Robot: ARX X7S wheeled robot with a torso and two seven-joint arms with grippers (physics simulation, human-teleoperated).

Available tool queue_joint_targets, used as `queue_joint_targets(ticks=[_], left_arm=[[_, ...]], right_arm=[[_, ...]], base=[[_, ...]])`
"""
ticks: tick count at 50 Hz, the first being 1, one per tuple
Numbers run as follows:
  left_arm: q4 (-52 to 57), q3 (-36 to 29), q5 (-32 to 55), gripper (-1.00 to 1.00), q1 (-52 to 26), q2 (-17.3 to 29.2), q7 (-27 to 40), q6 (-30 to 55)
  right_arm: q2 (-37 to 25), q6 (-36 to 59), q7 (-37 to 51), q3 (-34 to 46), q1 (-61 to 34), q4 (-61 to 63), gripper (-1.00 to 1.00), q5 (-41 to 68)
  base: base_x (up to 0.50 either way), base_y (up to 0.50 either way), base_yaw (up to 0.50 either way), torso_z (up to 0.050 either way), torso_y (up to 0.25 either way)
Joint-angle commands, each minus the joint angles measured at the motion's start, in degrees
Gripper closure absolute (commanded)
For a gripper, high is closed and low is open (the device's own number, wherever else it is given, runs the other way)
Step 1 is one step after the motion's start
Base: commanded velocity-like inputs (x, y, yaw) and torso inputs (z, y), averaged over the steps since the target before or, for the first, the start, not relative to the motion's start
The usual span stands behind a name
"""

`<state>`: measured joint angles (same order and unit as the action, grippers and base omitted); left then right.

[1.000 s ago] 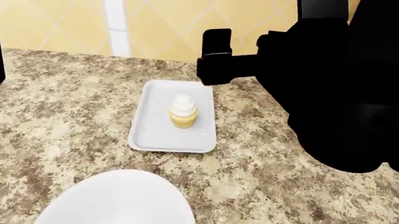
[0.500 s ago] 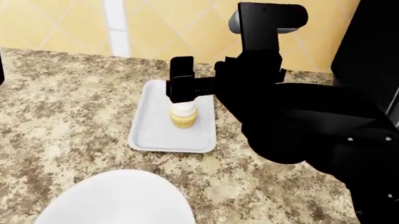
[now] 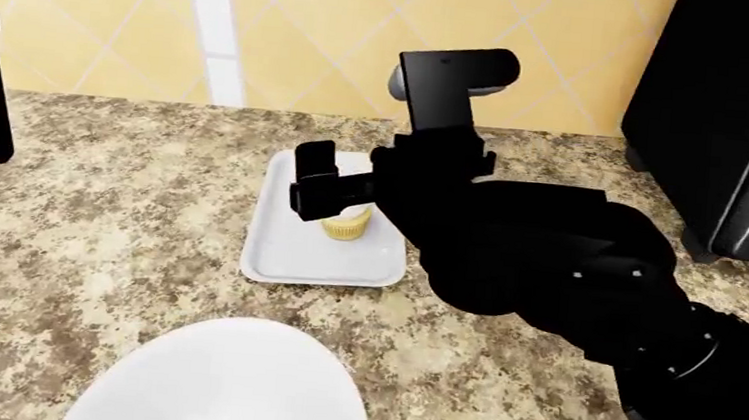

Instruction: Move the fresh-baked cupcake off the tray onto the counter, and place the bowl used for mixing into the sink.

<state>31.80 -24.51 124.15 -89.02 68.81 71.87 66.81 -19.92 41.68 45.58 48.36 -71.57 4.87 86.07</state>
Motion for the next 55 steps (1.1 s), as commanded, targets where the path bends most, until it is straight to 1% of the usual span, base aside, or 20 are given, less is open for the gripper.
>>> queue_joint_targets(ticks=[1, 24, 40, 55], left_arm=[[-0.2, 0.0, -0.6, -1.00, 0.2, 0.0, -0.6, -0.1], [0.2, -0.5, -1.2, -1.00, 0.8, -0.1, -0.8, -1.0], [0.3, -0.2, -3.1, -1.00, 2.4, -0.1, -2.3, -1.8], [1.2, 0.0, -3.1, -1.00, 3.5, 0.7, -2.6, -2.9]], right_arm=[[0.7, -0.6, -1.6, 1.7, 1.1, -1.8, -1.00, -2.7], [1.2, -2.3, -4.4, 3.6, 3.6, -4.5, -1.00, -5.3], [2.4, -2.9, -6.7, 5.1, 5.0, -6.3, -1.00, -6.5], [3.1, -3.9, -8.0, 6.2, 5.9, -8.5, -1.00, -8.2]], base=[[0.00, 0.00, 0.00, 0.000, 0.000], [0.00, 0.00, 0.00, 0.000, 0.000], [0.00, 0.00, 0.00, 0.000, 0.000], [0.00, 0.00, 0.00, 0.000, 0.000]])
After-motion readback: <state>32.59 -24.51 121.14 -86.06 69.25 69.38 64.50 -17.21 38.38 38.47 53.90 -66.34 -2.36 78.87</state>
